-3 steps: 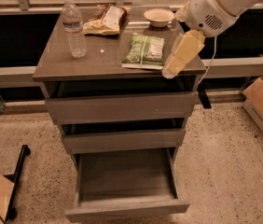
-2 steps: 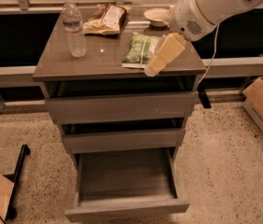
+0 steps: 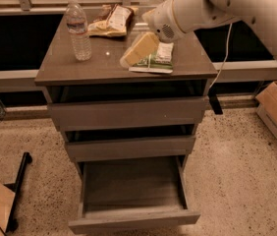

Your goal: Place water bottle into bottom drawer

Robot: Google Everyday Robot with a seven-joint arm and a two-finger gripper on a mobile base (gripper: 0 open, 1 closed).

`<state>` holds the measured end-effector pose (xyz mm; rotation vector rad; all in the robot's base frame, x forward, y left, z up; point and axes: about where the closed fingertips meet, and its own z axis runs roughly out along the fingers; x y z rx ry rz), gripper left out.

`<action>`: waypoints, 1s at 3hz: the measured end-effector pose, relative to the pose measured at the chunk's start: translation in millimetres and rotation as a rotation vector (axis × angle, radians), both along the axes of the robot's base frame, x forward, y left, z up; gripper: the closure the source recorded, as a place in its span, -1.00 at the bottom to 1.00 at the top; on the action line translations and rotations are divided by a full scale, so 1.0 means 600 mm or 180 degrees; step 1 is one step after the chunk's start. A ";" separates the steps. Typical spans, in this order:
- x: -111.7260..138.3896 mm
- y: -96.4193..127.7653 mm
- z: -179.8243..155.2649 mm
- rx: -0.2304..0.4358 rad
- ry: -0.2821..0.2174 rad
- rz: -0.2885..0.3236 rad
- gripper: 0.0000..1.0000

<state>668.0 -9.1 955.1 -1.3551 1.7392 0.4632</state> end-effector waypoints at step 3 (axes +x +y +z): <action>0.062 0.053 -0.018 0.0322 0.0008 0.0026 -1.00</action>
Offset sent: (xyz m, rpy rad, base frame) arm 0.0291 0.0279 -0.0043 0.0708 -0.0162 0.0421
